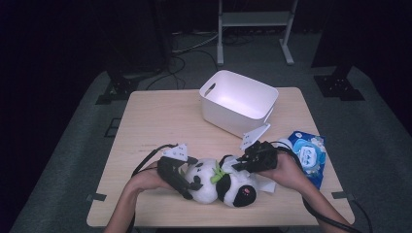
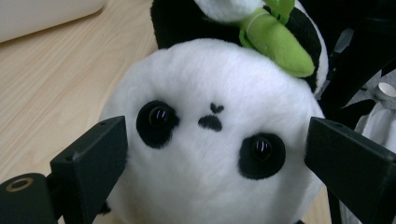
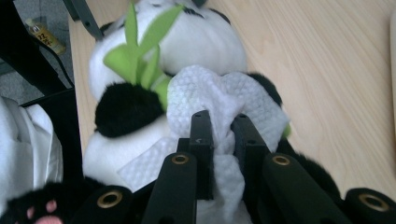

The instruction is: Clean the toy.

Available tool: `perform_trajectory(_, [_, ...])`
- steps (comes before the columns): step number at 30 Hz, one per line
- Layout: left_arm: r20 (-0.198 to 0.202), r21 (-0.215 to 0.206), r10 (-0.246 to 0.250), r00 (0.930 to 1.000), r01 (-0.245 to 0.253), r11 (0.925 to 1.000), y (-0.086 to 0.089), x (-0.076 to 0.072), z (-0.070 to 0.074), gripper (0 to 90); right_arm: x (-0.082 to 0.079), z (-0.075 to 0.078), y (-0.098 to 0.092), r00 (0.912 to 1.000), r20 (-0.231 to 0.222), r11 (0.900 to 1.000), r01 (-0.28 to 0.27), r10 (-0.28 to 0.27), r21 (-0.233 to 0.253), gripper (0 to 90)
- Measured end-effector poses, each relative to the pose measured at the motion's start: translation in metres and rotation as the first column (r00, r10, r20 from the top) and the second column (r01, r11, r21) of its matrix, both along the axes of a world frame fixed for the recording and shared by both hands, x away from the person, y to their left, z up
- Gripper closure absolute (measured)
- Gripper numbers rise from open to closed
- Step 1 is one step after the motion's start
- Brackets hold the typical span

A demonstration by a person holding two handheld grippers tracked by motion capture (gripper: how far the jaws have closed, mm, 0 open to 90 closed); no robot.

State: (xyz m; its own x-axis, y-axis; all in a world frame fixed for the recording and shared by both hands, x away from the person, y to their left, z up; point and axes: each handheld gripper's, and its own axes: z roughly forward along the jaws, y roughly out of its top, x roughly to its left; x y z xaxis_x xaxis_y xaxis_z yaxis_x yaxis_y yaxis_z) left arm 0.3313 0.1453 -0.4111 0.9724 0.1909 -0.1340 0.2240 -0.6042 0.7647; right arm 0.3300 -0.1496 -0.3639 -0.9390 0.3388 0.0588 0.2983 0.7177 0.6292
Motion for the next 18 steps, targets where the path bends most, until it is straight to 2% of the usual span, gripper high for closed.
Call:
perform_trajectory(3, [-0.009, -0.001, -0.004, 1.0000, 0.004, 1.0000, 0.003, 0.000, -0.003, 6.0, -0.002, 0.000, -0.006, 0.9999, -0.013, 1.000, 0.007, -0.007, 0.015, 79.7])
perform_trajectory(8, [-0.014, -0.013, 0.004, 0.9999, -0.004, 0.9999, 0.002, 0.001, -0.005, 6.1, -0.013, 0.010, -0.003, 0.9996, 0.007, 0.999, -0.027, 0.027, 0.038, 79.7])
perform_trajectory(10, [-0.016, -0.013, 0.004, 0.9999, -0.004, 0.9999, 0.001, 0.001, -0.006, 6.1, -0.019, 0.016, 0.003, 0.9988, 0.013, 0.998, -0.048, 0.047, 0.045, 79.7])
perform_trajectory(13, [-0.012, -0.012, 0.006, 0.9999, -0.006, 0.9999, 0.000, 0.001, -0.006, 6.1, -0.025, 0.021, 0.018, 0.9958, 0.026, 0.996, -0.089, 0.088, 0.029, 79.7])
perform_trajectory(18, [-0.005, -0.009, 0.007, 1.0000, -0.007, 0.9999, -0.003, 0.000, -0.006, 6.0, -0.024, 0.019, 0.043, 0.9903, 0.021, 0.991, -0.137, 0.137, -0.013, 79.7])
